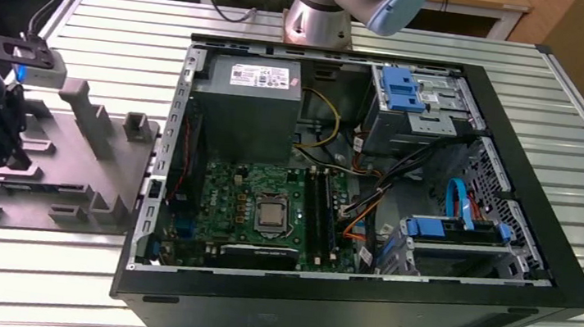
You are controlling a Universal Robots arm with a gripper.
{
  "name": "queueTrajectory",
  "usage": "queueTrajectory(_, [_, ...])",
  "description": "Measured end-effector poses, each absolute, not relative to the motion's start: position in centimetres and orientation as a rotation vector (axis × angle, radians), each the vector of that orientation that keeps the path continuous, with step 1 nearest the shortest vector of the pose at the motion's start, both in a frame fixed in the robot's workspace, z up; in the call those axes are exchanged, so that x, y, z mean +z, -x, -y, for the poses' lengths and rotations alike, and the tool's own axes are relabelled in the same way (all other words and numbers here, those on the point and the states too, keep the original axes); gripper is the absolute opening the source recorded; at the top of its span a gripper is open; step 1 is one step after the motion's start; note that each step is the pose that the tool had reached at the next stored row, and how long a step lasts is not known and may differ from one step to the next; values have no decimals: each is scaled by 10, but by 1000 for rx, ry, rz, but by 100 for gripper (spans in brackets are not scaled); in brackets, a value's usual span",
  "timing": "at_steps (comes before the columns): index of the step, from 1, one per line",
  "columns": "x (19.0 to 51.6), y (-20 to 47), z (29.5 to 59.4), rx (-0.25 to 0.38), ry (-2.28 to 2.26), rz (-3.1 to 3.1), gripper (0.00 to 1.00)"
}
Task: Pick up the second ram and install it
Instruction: 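Pick up the second ram and move it above second insertion slot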
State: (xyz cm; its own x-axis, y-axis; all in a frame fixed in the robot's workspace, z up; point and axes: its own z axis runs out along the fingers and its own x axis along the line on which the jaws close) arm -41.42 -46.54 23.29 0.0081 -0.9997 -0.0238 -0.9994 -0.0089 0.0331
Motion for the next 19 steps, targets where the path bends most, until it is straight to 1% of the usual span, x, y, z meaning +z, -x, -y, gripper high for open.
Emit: queueTrajectory(19, [220, 416, 474, -63, -2227, 2205, 10])
